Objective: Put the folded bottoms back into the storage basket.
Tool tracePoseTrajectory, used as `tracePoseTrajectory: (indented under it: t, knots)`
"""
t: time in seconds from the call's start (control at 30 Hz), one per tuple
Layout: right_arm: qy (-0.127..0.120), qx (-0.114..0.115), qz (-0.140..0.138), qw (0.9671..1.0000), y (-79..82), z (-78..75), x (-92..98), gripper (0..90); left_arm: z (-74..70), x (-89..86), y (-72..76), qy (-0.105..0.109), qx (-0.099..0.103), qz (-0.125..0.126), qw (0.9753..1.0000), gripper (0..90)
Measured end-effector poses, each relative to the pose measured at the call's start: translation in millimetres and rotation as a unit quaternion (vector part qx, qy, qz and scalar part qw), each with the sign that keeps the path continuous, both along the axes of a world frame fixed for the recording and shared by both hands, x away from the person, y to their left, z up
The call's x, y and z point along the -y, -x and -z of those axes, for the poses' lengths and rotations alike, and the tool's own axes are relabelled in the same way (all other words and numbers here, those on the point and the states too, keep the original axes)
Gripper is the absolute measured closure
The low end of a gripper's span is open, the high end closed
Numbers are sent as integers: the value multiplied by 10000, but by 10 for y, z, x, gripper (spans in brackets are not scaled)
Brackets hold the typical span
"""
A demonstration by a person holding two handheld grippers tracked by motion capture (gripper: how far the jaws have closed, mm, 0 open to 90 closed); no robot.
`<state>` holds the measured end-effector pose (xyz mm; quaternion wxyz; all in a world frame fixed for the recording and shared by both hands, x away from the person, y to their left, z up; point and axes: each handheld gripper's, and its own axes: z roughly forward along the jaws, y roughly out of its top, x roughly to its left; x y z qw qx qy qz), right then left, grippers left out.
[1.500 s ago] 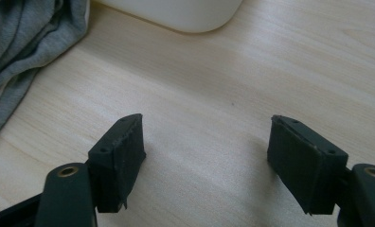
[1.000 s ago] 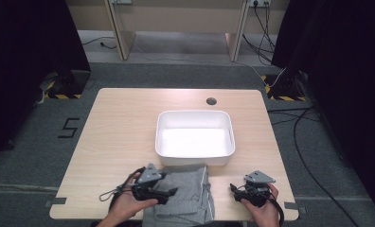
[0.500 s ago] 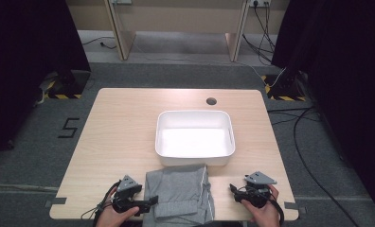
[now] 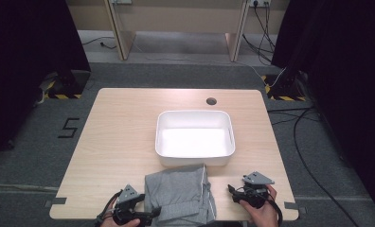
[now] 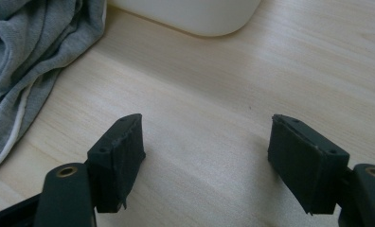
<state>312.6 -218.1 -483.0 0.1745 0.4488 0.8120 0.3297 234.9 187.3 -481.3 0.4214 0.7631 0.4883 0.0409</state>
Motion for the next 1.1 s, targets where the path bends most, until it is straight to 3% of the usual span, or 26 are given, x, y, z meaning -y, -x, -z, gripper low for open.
tracePoseTrajectory:
  t: [0.13,0.3,0.5,0.67,0.87,0.97,1.03,1.1]
  knots:
    - [26,3,-51,10000,-3,-3,-10,285,28,11,-48,-2,-120,48,9999,138]
    - [93,13,-110,9999,3,-12,-42,289,26,25,-115,181,-257,97,9995,136]
    - [24,-15,-127,9999,2,-5,-52,288,29,105,-191,257,-299,218,9990,136]
    - [61,20,-150,9999,4,-7,-56,290,12,144,-194,155,-279,232,9992,142]
    - [40,0,-145,9999,8,-7,-56,290,0,-14,-92,110,-278,70,9995,144]
    - [9,-24,-139,9999,11,-5,-55,290,5,-48,-25,-32,-229,-9,9997,143]
    - [44,-10,-142,9999,10,-8,-62,290,4,-6,-5,-304,-145,75,9994,141]
    - [34,-8,-151,9999,15,-6,-66,291,5,33,-27,-204,-192,147,9995,138]
